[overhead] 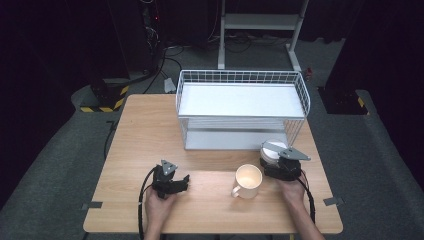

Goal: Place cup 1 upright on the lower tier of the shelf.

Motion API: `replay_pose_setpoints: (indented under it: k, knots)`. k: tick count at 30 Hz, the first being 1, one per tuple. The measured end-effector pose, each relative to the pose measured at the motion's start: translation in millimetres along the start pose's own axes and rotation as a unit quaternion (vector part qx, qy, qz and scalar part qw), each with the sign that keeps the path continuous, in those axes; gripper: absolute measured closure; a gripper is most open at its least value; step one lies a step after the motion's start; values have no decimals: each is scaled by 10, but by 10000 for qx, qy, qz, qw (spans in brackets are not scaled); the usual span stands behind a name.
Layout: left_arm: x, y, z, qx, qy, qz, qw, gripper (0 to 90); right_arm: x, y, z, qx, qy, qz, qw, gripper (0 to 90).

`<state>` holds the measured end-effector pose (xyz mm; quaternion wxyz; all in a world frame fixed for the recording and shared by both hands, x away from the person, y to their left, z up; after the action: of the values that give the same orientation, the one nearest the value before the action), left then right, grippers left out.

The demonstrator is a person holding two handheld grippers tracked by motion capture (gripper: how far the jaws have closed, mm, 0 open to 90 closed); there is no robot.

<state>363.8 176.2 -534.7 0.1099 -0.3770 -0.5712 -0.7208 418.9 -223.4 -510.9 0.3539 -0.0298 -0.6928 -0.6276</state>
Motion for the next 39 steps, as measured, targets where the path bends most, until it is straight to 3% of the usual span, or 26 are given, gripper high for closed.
replay_pose_setpoints:
  k: [18,39]
  knots:
    - [0,0,0,2,-1,2,10000,210,24,19,-8,-43,92,-20,9999,187]
    - [1,0,0,-2,1,2,10000,211,16,251,-29,-37,206,-81,9997,187]
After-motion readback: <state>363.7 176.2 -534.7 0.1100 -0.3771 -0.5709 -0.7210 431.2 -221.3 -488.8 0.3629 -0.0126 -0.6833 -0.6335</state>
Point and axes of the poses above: each handheld gripper's, and its own axes: x roughly backward along the jaws, y roughly out of its top, z roughly to its left, the point moved 1 cm from there along -x, roughly forward along the jaws, and after that the axes turned 4 degrees about -x, right-handed, at the moved point
